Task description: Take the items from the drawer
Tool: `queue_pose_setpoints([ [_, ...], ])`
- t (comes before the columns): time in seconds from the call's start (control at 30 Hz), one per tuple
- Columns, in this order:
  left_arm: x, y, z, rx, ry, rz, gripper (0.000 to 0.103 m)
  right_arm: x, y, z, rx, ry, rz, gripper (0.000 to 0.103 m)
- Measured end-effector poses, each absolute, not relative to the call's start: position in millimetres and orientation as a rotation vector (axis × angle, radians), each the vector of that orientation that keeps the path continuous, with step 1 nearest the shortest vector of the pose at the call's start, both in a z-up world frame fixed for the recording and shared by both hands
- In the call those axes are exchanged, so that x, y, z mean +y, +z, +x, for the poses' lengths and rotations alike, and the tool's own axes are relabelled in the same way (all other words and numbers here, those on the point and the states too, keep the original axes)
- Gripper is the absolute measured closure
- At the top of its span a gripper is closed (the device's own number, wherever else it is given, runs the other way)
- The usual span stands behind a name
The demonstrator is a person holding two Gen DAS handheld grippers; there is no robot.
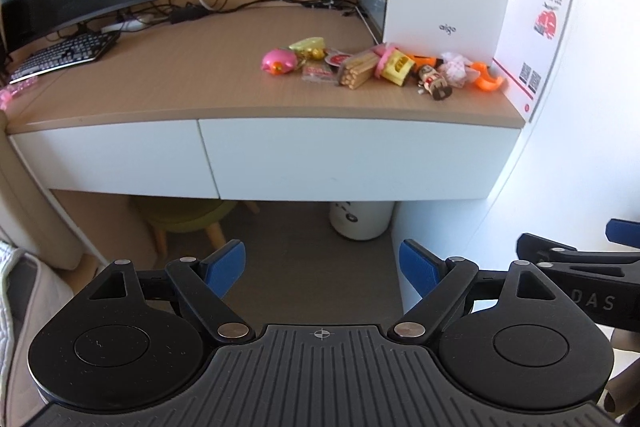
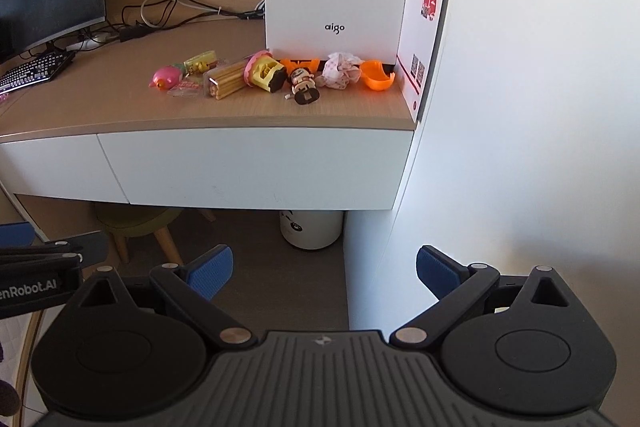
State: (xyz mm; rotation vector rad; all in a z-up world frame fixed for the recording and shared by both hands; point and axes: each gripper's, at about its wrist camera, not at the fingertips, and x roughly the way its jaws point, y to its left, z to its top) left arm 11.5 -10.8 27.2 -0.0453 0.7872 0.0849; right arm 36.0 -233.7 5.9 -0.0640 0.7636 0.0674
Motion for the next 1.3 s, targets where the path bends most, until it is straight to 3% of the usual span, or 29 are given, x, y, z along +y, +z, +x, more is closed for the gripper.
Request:
queue_pose_setpoints([
  [1.3,-10.5,24.1,9.4,0.791,0.086,-0.015,0.016,-234.8,3.6,36.6,0.764,0.062,-0.059,0.004],
])
